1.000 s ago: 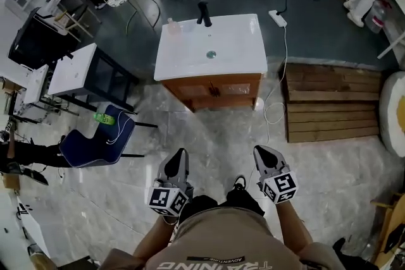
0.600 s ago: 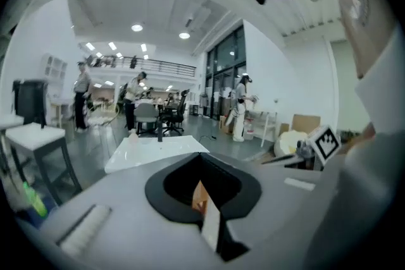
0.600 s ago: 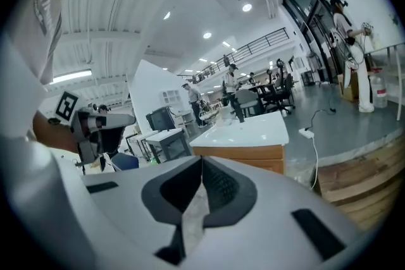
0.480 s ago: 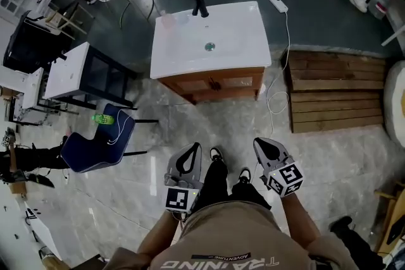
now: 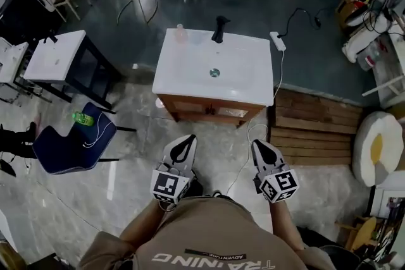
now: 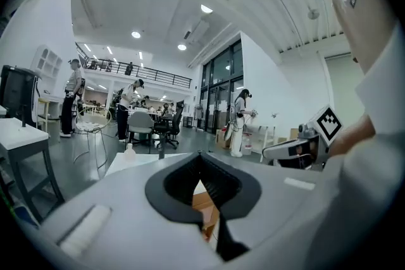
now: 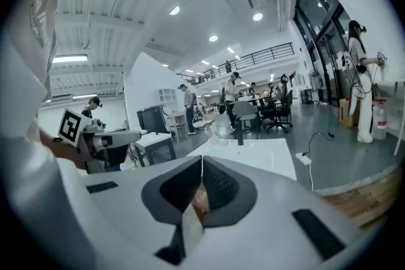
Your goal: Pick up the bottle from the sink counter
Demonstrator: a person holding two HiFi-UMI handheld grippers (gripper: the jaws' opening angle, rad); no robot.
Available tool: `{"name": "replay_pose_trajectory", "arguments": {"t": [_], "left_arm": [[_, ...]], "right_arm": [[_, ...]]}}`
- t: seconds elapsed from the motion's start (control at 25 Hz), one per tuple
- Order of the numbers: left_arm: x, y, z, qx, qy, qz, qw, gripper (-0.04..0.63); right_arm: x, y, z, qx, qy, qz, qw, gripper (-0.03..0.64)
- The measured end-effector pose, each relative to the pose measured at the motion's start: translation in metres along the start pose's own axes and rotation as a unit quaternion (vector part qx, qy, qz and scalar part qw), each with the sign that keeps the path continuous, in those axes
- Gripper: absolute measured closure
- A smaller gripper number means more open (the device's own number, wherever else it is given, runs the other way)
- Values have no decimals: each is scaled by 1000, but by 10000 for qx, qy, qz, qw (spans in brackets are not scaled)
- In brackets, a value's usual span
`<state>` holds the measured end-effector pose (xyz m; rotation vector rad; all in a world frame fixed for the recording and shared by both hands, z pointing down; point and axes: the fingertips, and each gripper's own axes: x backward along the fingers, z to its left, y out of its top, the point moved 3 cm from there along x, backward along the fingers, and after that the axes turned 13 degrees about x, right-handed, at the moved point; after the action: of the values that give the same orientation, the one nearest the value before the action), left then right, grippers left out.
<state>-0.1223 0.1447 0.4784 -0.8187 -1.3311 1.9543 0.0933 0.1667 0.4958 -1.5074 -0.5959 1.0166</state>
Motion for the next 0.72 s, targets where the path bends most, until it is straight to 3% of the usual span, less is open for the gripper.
{"name": "replay_pose_trajectory", "arguments": {"t": [0.28, 0.44, 0.72], "left_arm": [[-39, 9, 75, 45, -240, 164, 9996, 591], [-67, 9, 97, 10, -132, 246, 9996, 591], [-144, 9, 135, 111, 370, 407, 9984, 591]], "right_arm": [[-64, 4, 10, -473, -329, 109, 9983, 606], [-93, -2, 1, -527, -73, 278, 9982, 606], [-179, -5, -60, -101, 517, 160, 9985, 606]]}}
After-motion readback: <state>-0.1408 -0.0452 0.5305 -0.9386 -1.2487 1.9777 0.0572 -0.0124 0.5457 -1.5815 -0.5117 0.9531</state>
